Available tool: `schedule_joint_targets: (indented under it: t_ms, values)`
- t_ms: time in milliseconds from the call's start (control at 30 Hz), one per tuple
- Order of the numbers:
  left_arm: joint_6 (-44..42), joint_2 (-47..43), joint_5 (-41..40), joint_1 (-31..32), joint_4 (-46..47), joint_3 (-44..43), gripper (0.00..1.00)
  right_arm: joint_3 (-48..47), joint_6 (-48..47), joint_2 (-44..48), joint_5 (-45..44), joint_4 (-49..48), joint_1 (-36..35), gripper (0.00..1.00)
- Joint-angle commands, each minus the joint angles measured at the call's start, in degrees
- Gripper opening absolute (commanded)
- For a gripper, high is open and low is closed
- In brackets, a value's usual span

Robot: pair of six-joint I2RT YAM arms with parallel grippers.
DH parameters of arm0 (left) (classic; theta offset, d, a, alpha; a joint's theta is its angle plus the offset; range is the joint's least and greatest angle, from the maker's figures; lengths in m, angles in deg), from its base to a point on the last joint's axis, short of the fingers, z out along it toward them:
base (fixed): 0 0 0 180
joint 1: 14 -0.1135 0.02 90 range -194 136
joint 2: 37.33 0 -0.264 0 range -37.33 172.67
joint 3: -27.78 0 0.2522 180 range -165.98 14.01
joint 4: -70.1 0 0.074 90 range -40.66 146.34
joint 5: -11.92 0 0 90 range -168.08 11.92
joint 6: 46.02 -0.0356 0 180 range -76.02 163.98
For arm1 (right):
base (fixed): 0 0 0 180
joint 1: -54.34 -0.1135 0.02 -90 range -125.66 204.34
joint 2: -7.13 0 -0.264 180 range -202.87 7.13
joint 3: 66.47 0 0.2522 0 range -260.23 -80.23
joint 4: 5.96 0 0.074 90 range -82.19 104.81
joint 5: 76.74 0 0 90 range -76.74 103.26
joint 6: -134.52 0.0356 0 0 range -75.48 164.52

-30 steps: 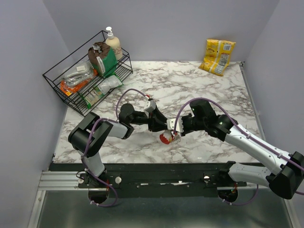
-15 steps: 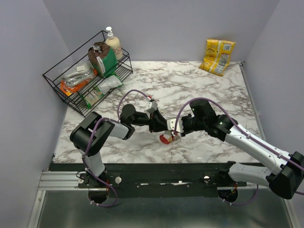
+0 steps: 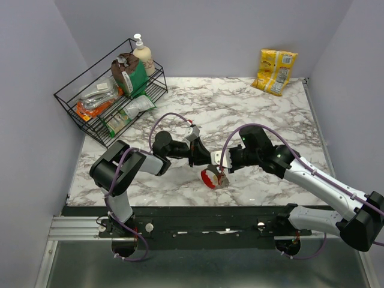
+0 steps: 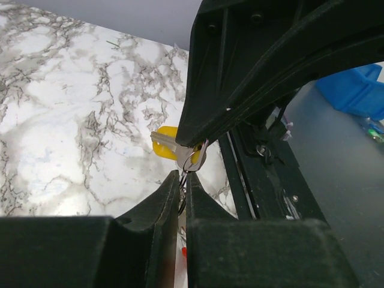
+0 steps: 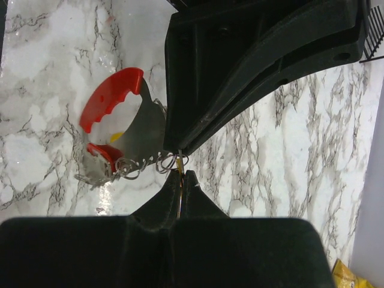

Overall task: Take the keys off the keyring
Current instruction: Remove the key from the keyring.

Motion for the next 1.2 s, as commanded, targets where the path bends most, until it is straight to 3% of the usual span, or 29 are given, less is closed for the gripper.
schedule_joint_targets:
  t_ms: [0, 167, 667, 1167]
  values:
    - [2.3, 1.12, 2.36, 0.46, 16.01, -1.02, 0.08, -0.9, 0.81, 0.81, 0.59, -0.68, 0.07, 0.01]
    - [3.27, 1.38, 2.45, 0.46, 17.33, -1.02, 0.0, -0.29, 1.25, 1.43, -1.78, -2.35, 0.07, 0.01]
    - [4.24, -0.72, 0.26, -1.83, 20.05, 0.13, 0.0, 2.26, 0.29, 2.05, -6.44, -4.72, 1.39, 0.01]
    - [4.33, -3.1, -0.62, -3.06, 20.58, 1.09, 0.0, 0.15, 2.12, -4.9, -0.73, -3.05, 1.3, 0.01]
